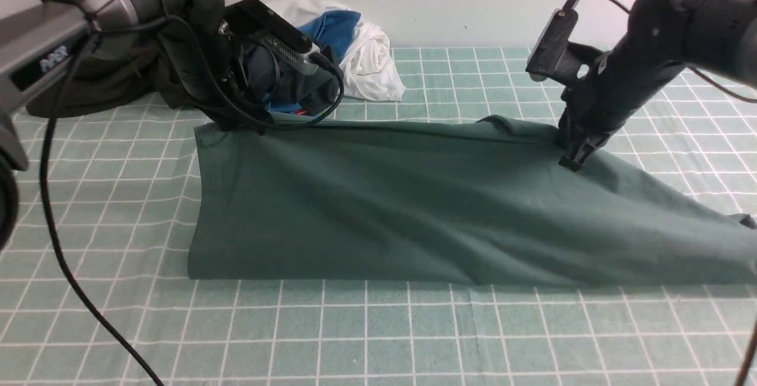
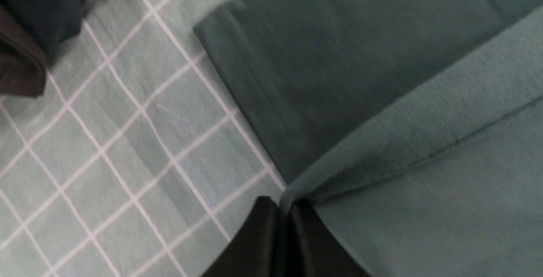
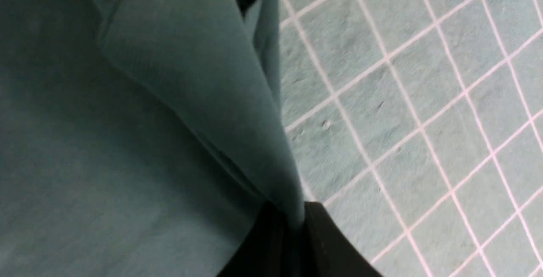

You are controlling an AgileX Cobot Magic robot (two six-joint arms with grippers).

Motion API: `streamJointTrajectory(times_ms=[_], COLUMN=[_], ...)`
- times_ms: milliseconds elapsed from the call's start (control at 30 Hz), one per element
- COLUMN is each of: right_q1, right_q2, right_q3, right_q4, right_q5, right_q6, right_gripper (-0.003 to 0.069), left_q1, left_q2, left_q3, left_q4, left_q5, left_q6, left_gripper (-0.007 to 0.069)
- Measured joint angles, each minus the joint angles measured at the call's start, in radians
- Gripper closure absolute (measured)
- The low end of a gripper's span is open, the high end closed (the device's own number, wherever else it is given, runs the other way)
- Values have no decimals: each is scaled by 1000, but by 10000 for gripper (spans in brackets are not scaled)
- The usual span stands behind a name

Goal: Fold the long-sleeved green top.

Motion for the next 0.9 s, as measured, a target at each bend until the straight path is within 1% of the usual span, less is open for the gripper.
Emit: streamJointTrajectory(times_ms=[67, 167, 267, 367, 400, 433, 500, 533, 567, 600, 633, 700, 733, 767, 800, 833, 867, 900], right_q1=[-2, -2, -2, -2, -3, -3, -4, -5, -7, -7, -15, -35, -38, -67, -70, -106, -129, -153], right_q2=[66, 131, 158, 154, 146, 129, 98, 70, 45, 40, 6, -40, -49, -85, -85, -127, -151, -174], right_q3=[-52, -91, -108, -134, -147, -166, -189, -200, -203, -203, -204, -191, -184, -145, -145, -75, -28, 23], right_q4=[0, -1, -12, -48, -69, -103, -148, -174, -184, -185, -185, -163, -159, -125, -120, -81, -58, -40], right_q5=[-32, -95, -132, -132, -127, -104, -50, 2, 37, 54, 119, 200, 206, 241, 243, 251, 249, 242], right_q6=[25, 70, 135, 267, 325, 393, 494, 541, 565, 576, 601, 618, 620, 623, 623, 625, 626, 626], right_gripper=[629, 591, 523, 428, 396, 362, 324, 307, 302, 300, 296, 293, 293, 293, 293, 292, 291, 291], left_q1=[5, 7, 7, 8, 8, 8, 8, 7, 6, 6, 1, -6, -9, -13, -13, -15, -16, -17], left_q2=[65, 126, 154, 160, 160, 160, 158, 150, 143, 141, 122, 85, 78, 54, 54, 34, 27, 17], left_q3=[-26, -31, -31, -38, -50, -72, -121, -152, -173, -178, -205, -215, -215, -211, -209, -180, -159, -117], left_q4=[31, 76, 103, 113, 114, 115, 115, 115, 115, 115, 112, 85, 81, 45, 40, 1, -18, -33], left_q5=[-66, -154, -211, -234, -228, -211, -142, -87, -48, -38, 41, 127, 135, 183, 187, 200, 203, 206], left_q6=[0, -1, -2, -24, -49, -99, -165, -198, -217, -217, -233, -241, -242, -242, -242, -233, -227, -219], left_gripper=[614, 587, 533, 439, 398, 340, 271, 232, 208, 208, 186, 189, 193, 224, 224, 283, 315, 370])
